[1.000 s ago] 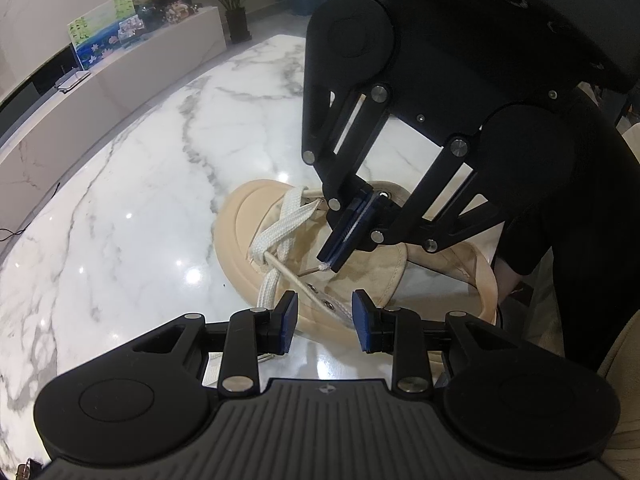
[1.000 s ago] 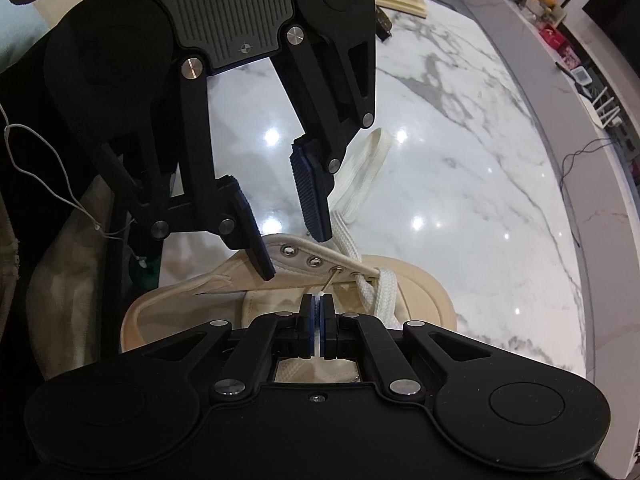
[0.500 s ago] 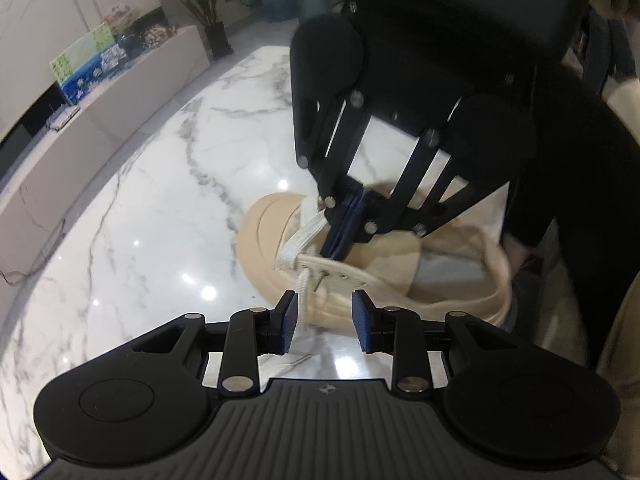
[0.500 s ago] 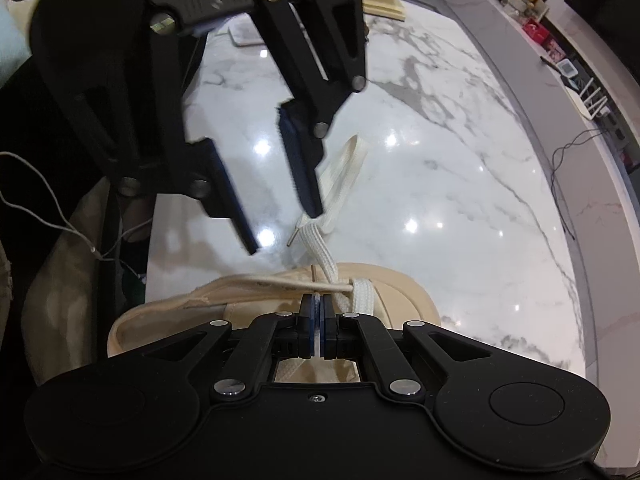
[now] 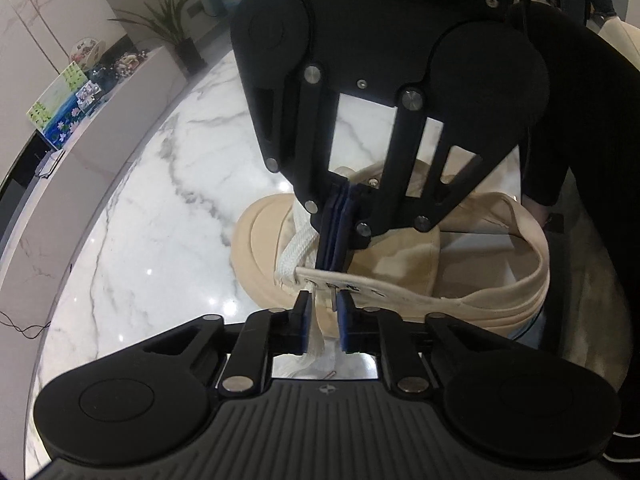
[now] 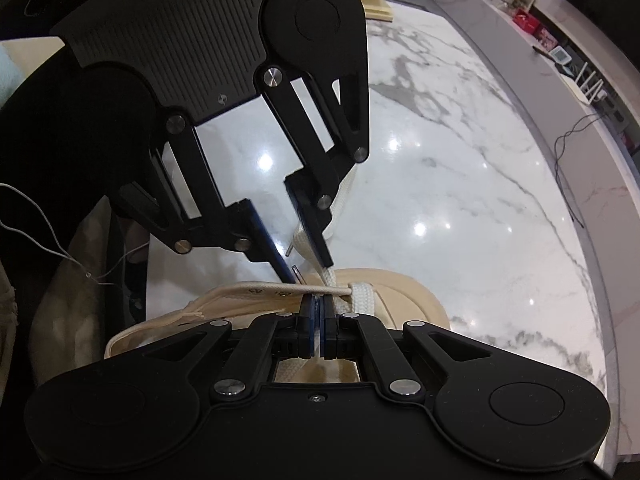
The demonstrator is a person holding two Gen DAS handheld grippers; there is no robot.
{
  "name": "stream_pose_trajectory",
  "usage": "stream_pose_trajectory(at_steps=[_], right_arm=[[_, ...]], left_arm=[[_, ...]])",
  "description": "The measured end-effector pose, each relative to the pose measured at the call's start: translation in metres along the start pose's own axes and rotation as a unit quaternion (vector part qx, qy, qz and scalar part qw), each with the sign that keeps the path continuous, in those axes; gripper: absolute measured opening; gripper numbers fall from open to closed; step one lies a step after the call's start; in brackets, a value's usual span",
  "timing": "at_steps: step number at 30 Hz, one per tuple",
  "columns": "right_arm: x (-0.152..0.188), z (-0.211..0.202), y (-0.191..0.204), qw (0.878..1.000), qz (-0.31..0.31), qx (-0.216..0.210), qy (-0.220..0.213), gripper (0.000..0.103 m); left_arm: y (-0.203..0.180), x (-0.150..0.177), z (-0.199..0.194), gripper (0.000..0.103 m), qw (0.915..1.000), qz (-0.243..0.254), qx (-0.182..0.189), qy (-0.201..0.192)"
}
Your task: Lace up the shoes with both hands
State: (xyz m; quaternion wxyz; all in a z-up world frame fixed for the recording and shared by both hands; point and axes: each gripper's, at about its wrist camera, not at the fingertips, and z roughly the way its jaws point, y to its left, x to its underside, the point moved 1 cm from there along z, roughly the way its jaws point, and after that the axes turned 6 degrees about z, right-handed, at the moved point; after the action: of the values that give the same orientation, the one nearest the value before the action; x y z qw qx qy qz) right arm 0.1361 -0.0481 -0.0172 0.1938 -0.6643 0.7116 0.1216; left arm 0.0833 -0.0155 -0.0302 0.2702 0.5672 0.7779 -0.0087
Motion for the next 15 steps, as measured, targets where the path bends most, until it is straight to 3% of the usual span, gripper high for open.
stream_pose_trajectory(at_steps=[4, 15], right_arm=[[-0.0018, -0.0015, -0.0035, 1.0, -0.003, -0.002, -0.001, 0.001], [0.0028, -0.0087, 0.0009, 0.999, 0.029, 0.016, -0.015, 0.002]], left_arm=[[-0.002, -0.0011, 0.0037, 0.003, 0.9999, 0.01, -0.002, 0.004], [-0.0061, -0.005, -0.0041, 0.002, 0.9997, 0.008, -0.022, 0.009]])
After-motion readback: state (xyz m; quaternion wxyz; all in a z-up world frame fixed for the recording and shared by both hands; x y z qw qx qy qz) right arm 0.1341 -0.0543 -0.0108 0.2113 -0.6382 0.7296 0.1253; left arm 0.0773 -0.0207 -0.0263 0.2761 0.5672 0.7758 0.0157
